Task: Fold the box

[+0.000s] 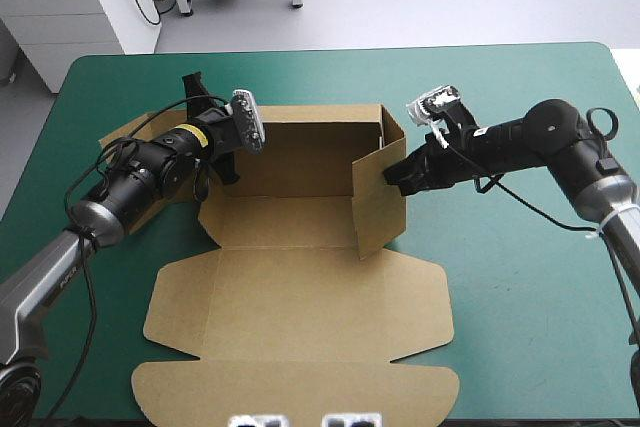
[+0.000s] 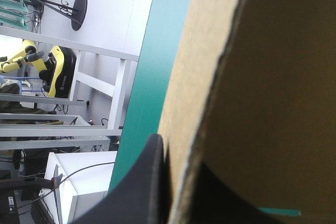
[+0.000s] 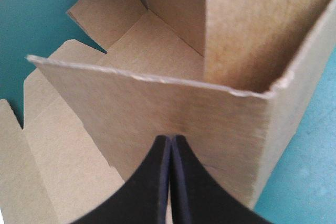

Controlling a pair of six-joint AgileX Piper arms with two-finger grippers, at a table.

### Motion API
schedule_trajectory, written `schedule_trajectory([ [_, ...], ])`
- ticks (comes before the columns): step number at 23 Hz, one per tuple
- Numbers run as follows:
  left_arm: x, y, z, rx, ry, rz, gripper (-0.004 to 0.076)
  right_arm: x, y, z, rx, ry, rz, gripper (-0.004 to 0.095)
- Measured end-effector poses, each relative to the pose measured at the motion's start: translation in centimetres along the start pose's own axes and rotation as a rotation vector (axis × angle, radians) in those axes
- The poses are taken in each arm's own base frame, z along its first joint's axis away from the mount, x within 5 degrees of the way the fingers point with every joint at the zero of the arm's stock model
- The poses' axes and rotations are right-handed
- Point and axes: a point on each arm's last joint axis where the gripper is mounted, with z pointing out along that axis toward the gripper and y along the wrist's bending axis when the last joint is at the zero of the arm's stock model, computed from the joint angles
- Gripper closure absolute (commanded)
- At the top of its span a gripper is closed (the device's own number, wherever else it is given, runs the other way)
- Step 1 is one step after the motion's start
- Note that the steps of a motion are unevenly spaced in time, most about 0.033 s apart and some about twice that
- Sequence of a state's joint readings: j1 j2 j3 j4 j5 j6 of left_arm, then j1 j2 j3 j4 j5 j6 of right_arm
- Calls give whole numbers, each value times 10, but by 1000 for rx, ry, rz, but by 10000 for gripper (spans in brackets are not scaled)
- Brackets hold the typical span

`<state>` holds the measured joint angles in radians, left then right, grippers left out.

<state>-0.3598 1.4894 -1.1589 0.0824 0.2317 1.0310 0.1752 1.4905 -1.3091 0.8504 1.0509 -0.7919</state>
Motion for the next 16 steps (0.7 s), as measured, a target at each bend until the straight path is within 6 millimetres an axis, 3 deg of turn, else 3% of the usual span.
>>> schedule_trajectory([
  [12,0,0,0,2,1,-4,732,-6,-1,-7,62,3,-19,922],
  [16,0,0,0,6,4,-38,732,-39,14,-33,84,-95,-67,922],
])
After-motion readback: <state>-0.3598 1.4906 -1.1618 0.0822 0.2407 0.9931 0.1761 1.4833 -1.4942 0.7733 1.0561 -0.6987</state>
